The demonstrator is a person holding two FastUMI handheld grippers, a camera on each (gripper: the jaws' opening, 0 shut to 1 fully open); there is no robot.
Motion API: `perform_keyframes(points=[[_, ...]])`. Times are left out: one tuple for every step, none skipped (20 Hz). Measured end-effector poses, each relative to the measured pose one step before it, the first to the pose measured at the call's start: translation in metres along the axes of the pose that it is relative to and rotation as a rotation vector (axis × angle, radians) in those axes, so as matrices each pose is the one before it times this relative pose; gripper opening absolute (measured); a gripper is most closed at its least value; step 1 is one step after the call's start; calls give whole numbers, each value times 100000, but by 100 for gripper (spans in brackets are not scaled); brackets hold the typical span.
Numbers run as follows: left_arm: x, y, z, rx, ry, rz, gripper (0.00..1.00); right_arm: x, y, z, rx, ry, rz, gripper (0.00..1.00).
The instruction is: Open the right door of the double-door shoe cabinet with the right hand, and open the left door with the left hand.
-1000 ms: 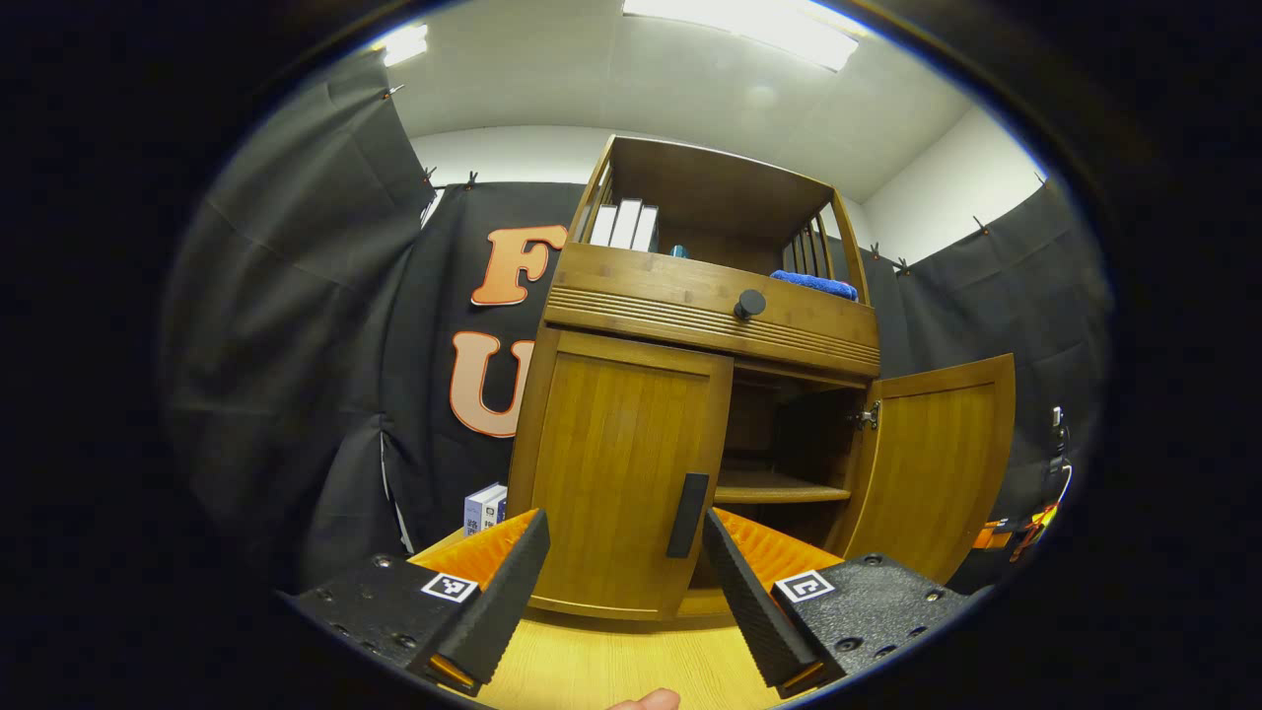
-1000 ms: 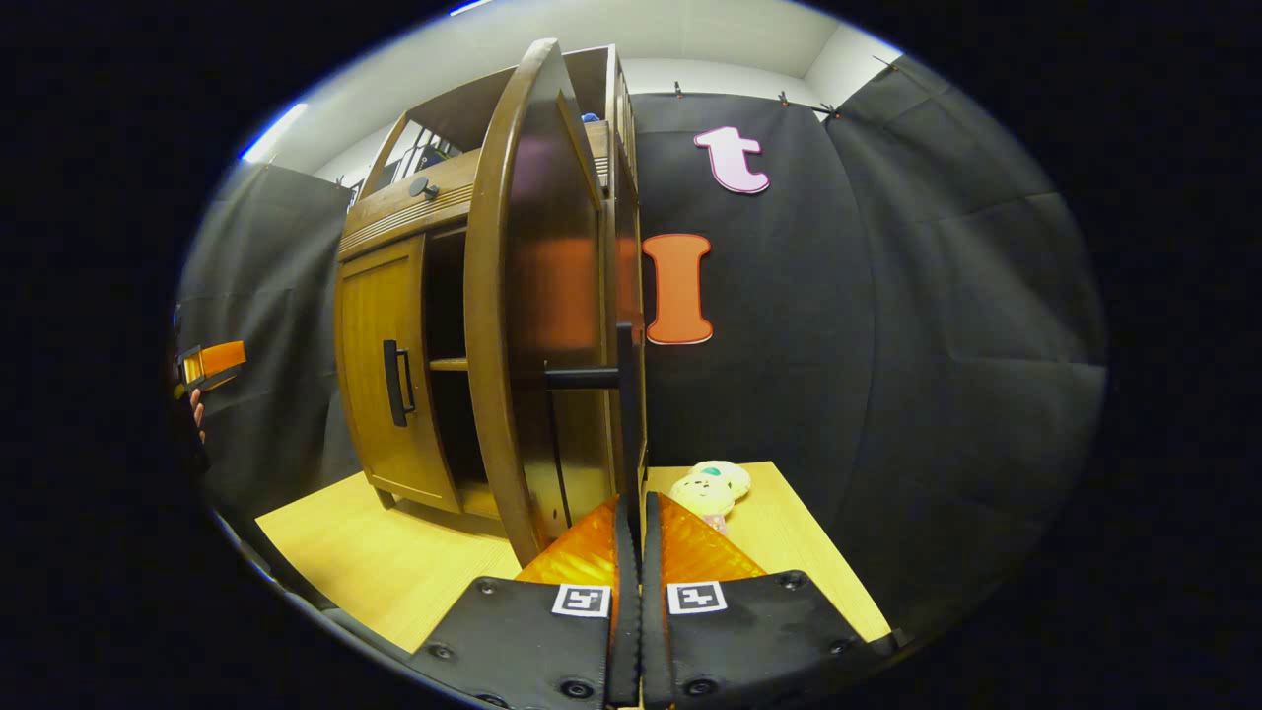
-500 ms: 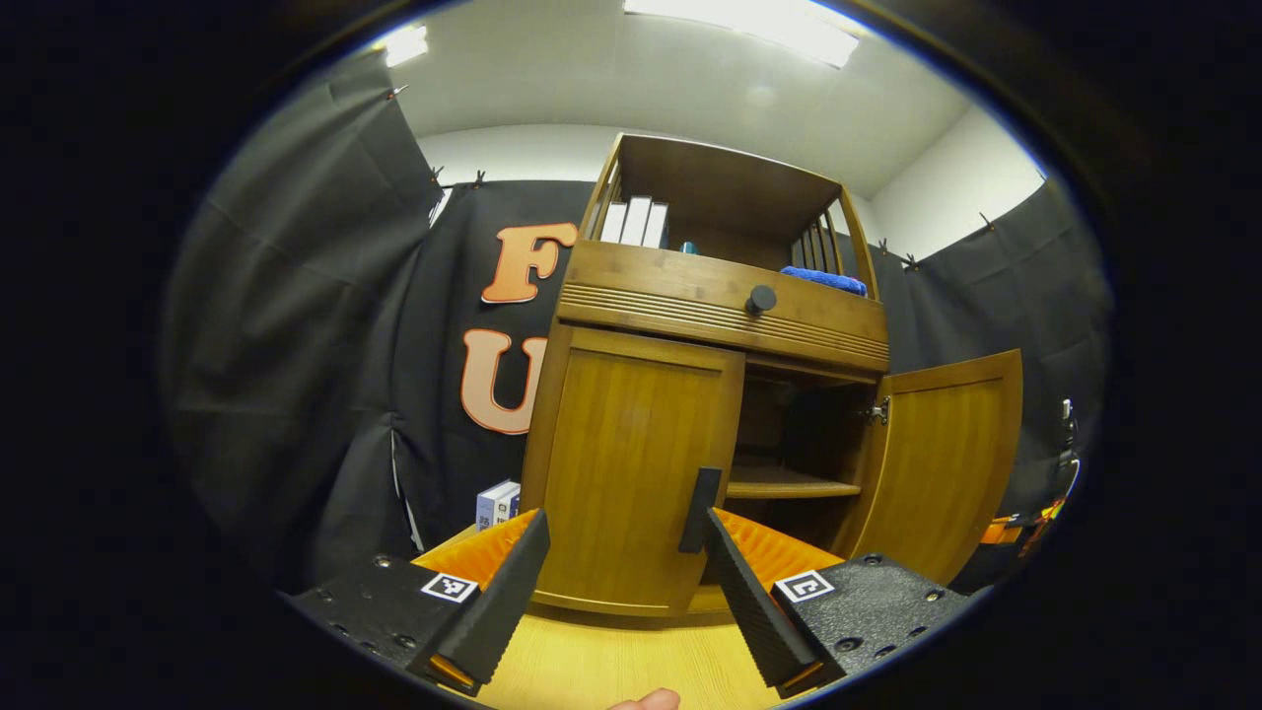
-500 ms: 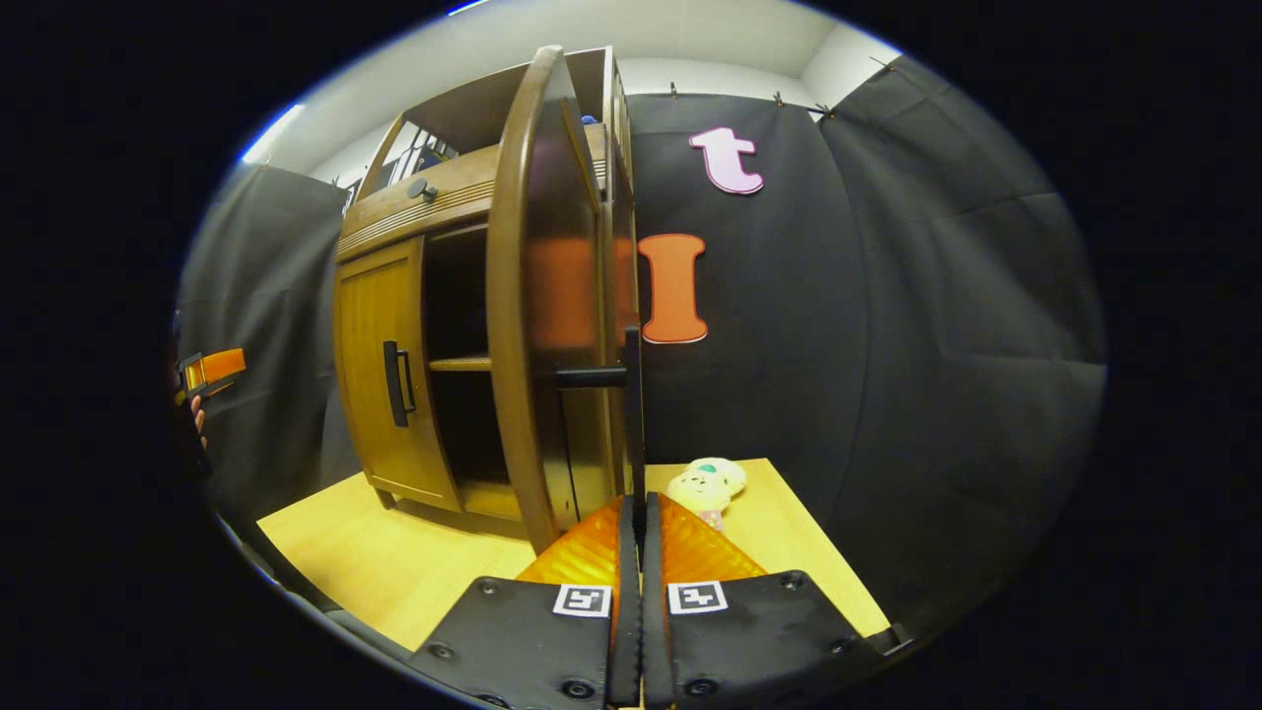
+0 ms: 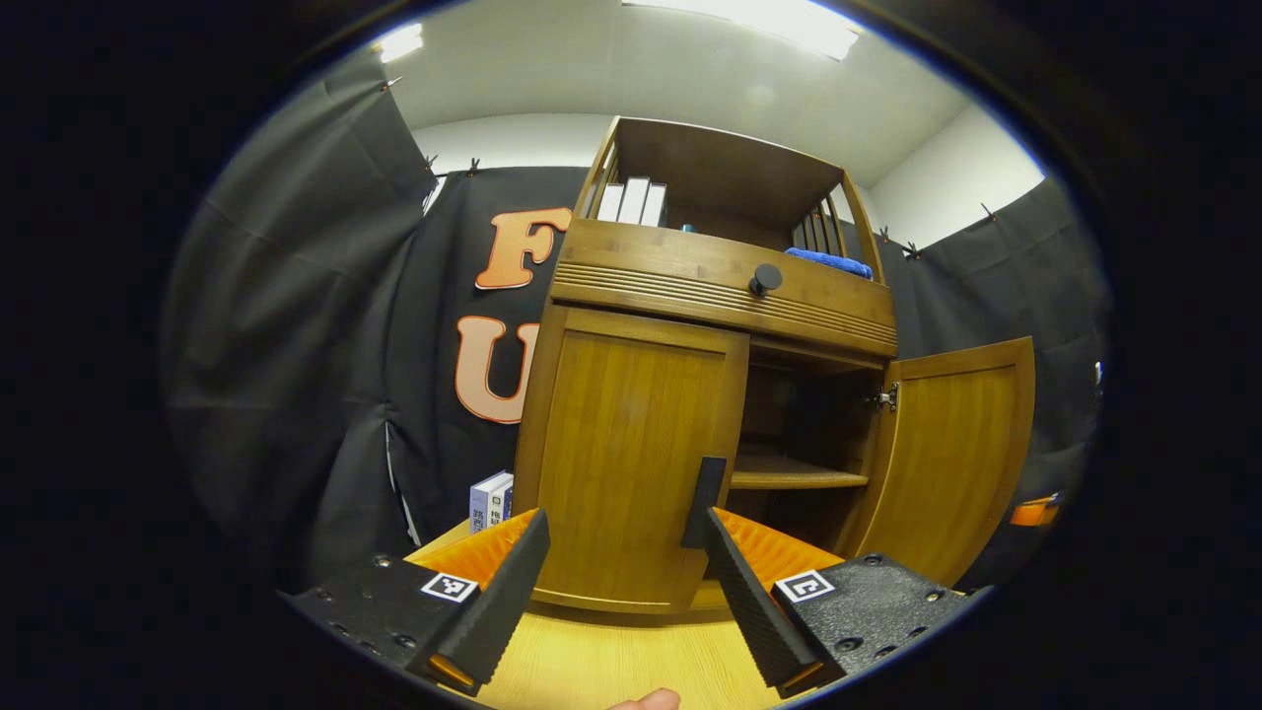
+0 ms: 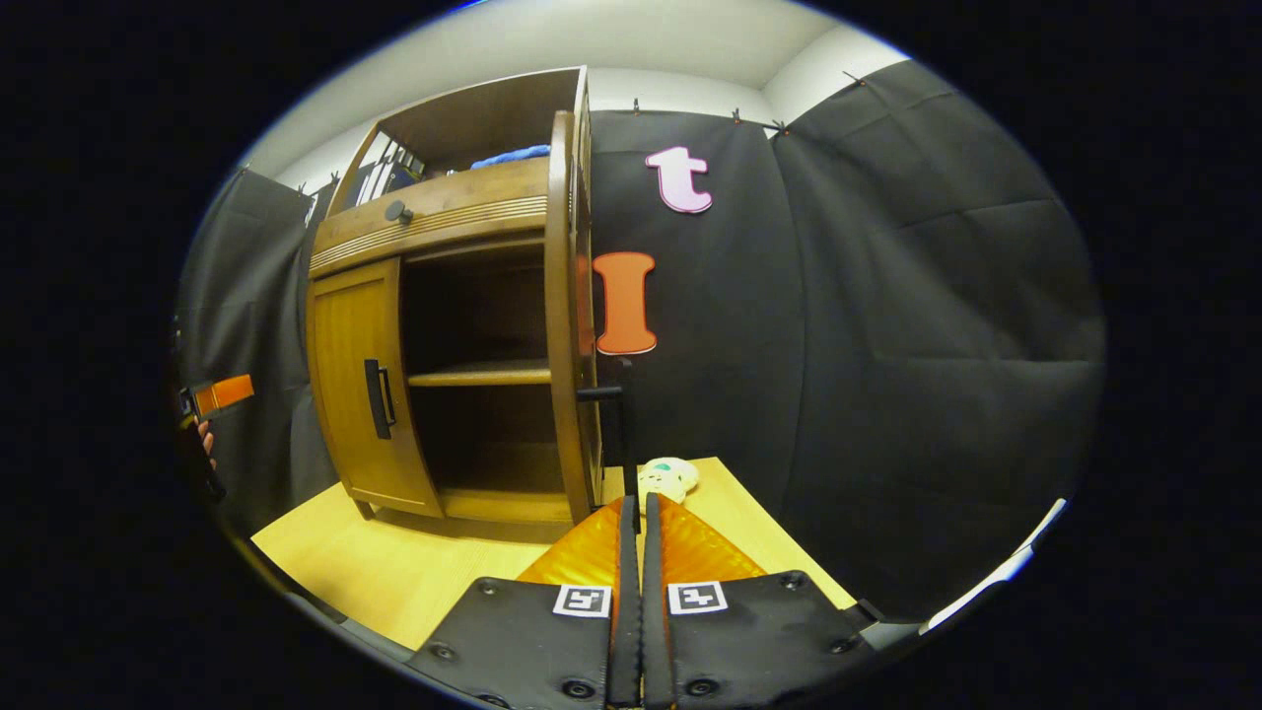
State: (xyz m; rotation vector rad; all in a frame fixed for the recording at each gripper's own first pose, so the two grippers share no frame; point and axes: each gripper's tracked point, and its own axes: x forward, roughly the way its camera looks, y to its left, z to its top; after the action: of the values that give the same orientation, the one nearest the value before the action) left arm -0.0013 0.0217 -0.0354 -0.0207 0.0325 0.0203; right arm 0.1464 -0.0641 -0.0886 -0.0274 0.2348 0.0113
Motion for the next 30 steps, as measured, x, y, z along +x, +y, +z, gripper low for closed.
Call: perform_keyframes(points=[[201, -149, -58, 455, -15, -250, 95, -782, 746, 888, 72, -1666, -253, 8], [179, -181, 40, 168, -60, -307, 95, -473, 962, 711, 30, -1329, 10, 8], [67, -219, -108, 13, 132, -529, 95, -506, 1146, 740, 46, -1394, 903, 8], [218, -214, -49, -27, 243, -695, 94, -329, 1194, 600, -242, -727, 1424, 8], [266, -179, -130, -74, 192, -527, 94, -132, 1219, 418, 50, -395, 1298, 8], [448, -107, 25, -469, -49, -179, 92, -181, 1185, 336, 527, -305, 1429, 8], [522, -83, 74, -693, -371, -203, 92, -208, 1151, 369, 663, -1050, 1109, 8], [623, -32, 176, -720, -494, -197, 97, -25, 936, 478, -65, -1425, 392, 2], [539, -96, 115, -757, -295, -339, 94, 15, 813, 258, -930, -1105, 400, 1], [700, -121, 113, -998, -288, -537, 92, 42, 714, 192, -1298, -282, 418, 8], [645, -243, -65, -1328, -25, -839, 92, 221, 546, -137, -1504, 662, 384, 8], [615, -93, -25, -1312, 330, -453, 94, 204, 491, 10, -1490, 574, -96, 8], [761, -7, 223, -1203, -484, -104, 92, 33, 285, 27, -1175, 301, -354, 8], [645, 31, 89, -650, -221, 299, 93, 3, 288, -25, -518, -211, -1049, 8], [492, -14, -49, 89, -526, 290, 95, -210, 373, -30, 136, -850, -180, 8], [509, -29, 89, 1062, -782, 142, 95, 30, 249, 72, 152, -544, 158, 8], [475, -48, 122, 1868, -523, -201, 95, 37, 256, -181, 108, 22, -691, 8], [387, -237, 73, 1973, -298, -354, 95, -42, 259, -298, -68, 33, -513, 27], [363, -339, -37, 1452, 0, -702, 95, -94, 262, -71, 470, -57, 81, 45], [229, -378, -54, 354, 35, -1085, 95, -30, 289, -58, 857, -251, 272, 63], [231, -633, -190, -431, 395, -1420, 92, -84, 122, -150, 1146, -147, 269, 82], [190, -512, -108, -613, 493, -1196, 92, -12, -26, -79, 911, -348, -810, 100], [239, -427, -228, -218, 754, -1005, 92, -213, -48, -96, 566, -415, -775, 94], [480, -350, -258, 470, 635, -834, 92, -159, 137, -19, 225, -493, 347, 94], [515, -245, -388, 969, 849, -506, 94, -263, 355, 19, 165, -348, 1027, 94], [506, -168, -465, 957, 1163, -100, 92, -235, 363, 0, -176, -121, 941, 99], [508, -139, -379, 639, 965, -9, 95, -66, 229, -103, -489, 13, 645, 99], [152, -175, -435, 645, 689, -192, 92, -98, 117, -87, -472, 96, 319, 99], [557, -344, -387, 1075, 747, -726, 92, -153, -17, -28, -273, -45, 220, 99], [750, -539, -586, 1920, 1054, -905, 92, -163, 101, 0, -161, -21, 363, 100]])
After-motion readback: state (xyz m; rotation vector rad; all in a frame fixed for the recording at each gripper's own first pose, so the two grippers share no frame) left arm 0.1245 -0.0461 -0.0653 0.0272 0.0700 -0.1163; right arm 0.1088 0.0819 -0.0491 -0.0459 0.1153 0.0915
